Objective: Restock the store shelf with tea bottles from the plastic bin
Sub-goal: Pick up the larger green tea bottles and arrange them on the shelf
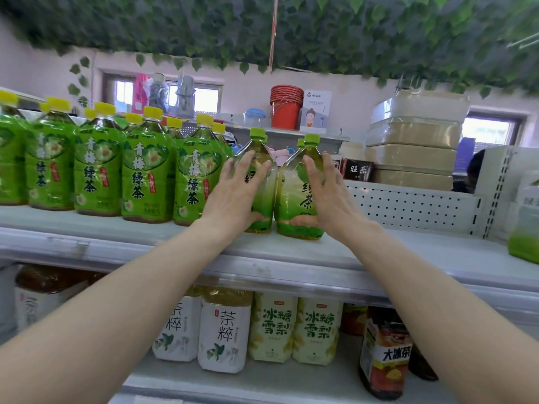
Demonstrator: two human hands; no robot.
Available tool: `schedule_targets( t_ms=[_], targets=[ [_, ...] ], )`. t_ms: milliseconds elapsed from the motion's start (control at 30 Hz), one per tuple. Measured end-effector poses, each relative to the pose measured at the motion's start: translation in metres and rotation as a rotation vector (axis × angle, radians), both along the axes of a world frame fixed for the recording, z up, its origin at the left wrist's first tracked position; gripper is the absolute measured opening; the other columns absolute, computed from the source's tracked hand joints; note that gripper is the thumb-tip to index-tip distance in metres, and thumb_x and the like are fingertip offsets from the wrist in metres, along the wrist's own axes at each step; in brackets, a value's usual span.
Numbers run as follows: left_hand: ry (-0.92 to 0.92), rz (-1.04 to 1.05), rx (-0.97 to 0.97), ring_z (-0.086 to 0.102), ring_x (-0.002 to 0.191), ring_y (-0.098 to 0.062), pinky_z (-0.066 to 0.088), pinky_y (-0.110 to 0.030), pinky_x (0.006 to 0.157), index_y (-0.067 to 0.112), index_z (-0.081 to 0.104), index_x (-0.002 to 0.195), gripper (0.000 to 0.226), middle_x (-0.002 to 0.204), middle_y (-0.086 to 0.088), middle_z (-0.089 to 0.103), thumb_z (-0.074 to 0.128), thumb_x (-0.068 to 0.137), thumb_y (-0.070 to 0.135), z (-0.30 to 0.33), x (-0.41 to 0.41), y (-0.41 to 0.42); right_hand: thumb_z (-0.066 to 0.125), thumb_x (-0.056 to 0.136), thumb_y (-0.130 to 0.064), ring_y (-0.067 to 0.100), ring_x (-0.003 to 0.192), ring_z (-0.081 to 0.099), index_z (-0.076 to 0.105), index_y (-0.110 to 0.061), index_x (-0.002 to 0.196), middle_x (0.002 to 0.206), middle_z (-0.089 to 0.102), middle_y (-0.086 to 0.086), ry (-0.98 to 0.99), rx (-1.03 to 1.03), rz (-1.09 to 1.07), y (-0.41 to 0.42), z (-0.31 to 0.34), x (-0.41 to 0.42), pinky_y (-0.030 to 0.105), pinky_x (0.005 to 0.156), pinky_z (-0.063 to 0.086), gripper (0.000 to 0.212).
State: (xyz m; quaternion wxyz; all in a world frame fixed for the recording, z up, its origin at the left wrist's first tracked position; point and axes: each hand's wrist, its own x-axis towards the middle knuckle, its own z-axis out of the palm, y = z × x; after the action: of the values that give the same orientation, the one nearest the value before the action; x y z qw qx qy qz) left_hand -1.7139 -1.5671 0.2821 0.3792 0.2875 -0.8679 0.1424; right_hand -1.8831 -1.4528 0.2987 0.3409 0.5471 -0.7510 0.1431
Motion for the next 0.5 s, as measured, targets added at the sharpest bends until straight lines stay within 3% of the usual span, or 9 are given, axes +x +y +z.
schedule_targets(
  t_ms=[167, 367, 500],
  targets=[
    [-0.012, -0.058, 0.037, 0.007, 0.149, -0.033, 0.036, -0.053, 0.112, 0.029, 0.013, 0.155, 0.097, 0.163, 0.001, 0.004, 0.075, 0.082, 0.037, 0.005, 0.012, 0.003, 0.071, 0.076, -0.058, 0.038, 0.148, 0.0, -0.009, -0.018, 0.155, 0.16, -0.011, 0.017, 0.013, 0.045, -0.066, 0.007, 0.004, 0.008, 0.046, 0.118, 0.019, 0.12],
    [-0.024, -0.024, -0.035, 0.013, 0.149, -0.028, 0.017, -0.038, 0.119, 0.021, 0.022, 0.155, 0.078, 0.161, -0.006, 0.02, 0.055, 0.092, 0.053, -0.001, 0.047, 0.019, 0.052, 0.099, -0.03, 0.034, 0.149, 0.003, 0.005, -0.007, 0.155, 0.161, 0.006, 0.014, 0.138, 0.017, -0.055, 0.026, -0.004, 0.031, 0.038, 0.12, 0.006, 0.077],
    [0.003, -0.053, -0.022, 0.019, 0.148, -0.025, 0.032, -0.041, 0.113, 0.022, 0.028, 0.152, 0.071, 0.158, -0.003, 0.029, 0.051, 0.093, 0.054, -0.011, 0.085, 0.035, 0.047, 0.1, -0.035, 0.034, 0.149, 0.008, 0.011, -0.008, 0.155, 0.161, 0.013, 0.014, 0.141, 0.015, -0.061, 0.044, -0.017, 0.057, 0.04, 0.123, 0.009, 0.071]
  ],
)
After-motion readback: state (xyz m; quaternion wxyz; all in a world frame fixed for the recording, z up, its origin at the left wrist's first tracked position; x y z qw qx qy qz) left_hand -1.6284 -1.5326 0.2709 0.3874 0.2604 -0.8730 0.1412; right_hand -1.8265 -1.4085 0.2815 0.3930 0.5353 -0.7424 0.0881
